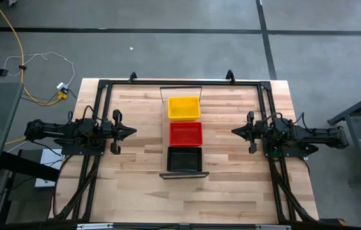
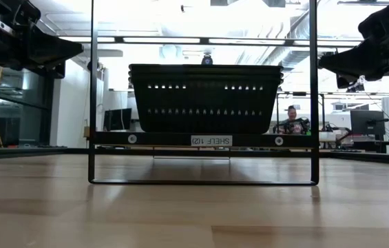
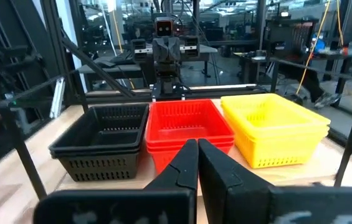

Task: Stack baskets on shelf by color
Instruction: Return to Home Position

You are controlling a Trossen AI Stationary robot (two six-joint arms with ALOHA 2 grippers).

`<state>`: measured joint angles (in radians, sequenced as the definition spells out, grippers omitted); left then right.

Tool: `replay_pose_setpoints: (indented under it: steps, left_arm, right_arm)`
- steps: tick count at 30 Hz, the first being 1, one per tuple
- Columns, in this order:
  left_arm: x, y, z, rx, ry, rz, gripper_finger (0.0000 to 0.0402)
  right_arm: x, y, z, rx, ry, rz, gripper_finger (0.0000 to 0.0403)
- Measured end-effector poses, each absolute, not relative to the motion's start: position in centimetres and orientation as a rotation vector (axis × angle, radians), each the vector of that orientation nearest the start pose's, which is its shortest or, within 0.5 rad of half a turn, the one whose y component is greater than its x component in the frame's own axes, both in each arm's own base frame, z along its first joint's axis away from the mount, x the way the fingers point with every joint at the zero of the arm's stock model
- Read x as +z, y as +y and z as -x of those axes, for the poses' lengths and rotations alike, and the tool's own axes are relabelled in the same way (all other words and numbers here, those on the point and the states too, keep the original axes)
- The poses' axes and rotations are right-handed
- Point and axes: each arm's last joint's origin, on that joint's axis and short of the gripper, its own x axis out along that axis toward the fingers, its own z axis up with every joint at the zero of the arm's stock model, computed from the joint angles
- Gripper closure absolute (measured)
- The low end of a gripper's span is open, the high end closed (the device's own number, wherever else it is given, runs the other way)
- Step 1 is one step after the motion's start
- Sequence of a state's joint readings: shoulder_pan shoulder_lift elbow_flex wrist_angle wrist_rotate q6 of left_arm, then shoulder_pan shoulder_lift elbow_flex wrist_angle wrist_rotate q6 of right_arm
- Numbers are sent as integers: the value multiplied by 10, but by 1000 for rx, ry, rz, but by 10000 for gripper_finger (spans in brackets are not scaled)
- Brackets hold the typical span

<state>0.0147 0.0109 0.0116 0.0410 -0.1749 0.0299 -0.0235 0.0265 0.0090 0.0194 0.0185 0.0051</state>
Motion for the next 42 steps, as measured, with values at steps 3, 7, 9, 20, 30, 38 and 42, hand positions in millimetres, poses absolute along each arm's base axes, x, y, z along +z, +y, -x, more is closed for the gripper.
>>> replay_pose_setpoints:
  steps: [3, 7, 9, 20, 30, 38, 42]
  left_arm:
    - [171, 6, -97, 190, -39, -26, 398]
    - [171, 6, -97, 190, -39, -26, 398]
    - [171, 6, -97, 190, -39, -26, 398]
    - [171, 6, -97, 190, -39, -26, 398]
    - [171, 6, -97, 190, -39, -26, 398]
    - [171, 6, -97, 190, -39, -26, 398]
    - [171, 6, -97, 190, -39, -26, 398]
  right_arm:
    - [166, -3, -99, -42, -3, -57, 402]
    - [166, -3, -99, -42, -5, -134, 402]
    - [166, -3, -99, -42, -5, -165, 402]
    - [166, -3, -99, -42, -5, -204, 402]
    - [166, -3, -99, -42, -5, -202, 402]
    - [166, -3, -99, -42, -5, -202, 402]
    - [166, -3, -99, -42, -5, -202, 402]
